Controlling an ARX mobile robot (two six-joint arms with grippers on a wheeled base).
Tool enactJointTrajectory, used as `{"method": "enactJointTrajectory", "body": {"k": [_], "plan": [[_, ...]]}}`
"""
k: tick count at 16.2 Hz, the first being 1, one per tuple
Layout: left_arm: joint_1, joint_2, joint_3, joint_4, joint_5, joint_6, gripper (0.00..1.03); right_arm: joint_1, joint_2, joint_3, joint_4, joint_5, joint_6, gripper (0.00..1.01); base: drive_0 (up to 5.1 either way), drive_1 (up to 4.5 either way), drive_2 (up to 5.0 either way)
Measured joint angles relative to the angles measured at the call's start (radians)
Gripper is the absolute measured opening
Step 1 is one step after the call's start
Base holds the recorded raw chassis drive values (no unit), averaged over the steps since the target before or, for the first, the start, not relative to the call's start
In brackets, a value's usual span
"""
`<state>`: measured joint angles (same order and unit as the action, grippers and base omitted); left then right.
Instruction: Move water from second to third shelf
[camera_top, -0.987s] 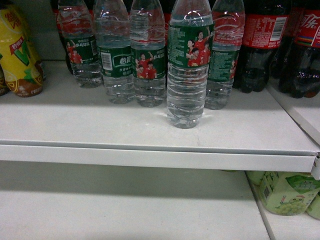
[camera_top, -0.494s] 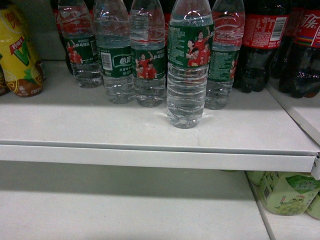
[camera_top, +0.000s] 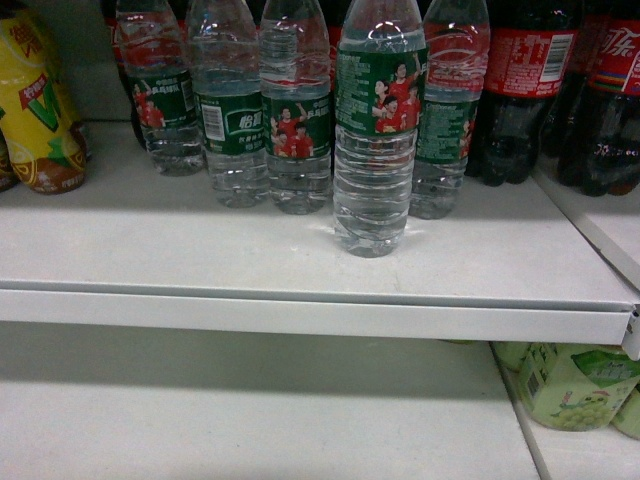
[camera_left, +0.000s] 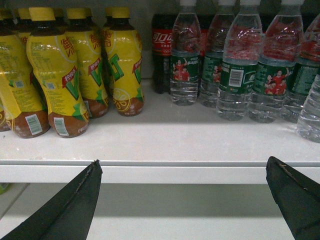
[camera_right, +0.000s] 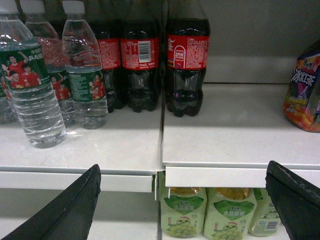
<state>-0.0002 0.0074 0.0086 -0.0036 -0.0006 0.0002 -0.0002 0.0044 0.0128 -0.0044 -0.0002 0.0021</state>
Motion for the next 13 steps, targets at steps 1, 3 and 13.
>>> {"method": "enactJointTrajectory", "body": {"k": [1,3,13], "plan": [[0.0,0.0,0.0,0.0,0.0,0.0,0.98,0.0,0.0,0.0,0.0,0.0,0.0,0.98,0.0,0.0,0.0],[0.0,0.0,0.0,0.0,0.0,0.0,0.98,-0.051,0.063,0.042,-0.134,-0.122,0.047,0.98,0.0,0.0,0.0],[0.0,0.0,0.0,0.0,0.0,0.0,0.98,-0.031,0.826,0.377,0.37,-0.229,0.127,0.98,0.0,0.0,0.0]]}}
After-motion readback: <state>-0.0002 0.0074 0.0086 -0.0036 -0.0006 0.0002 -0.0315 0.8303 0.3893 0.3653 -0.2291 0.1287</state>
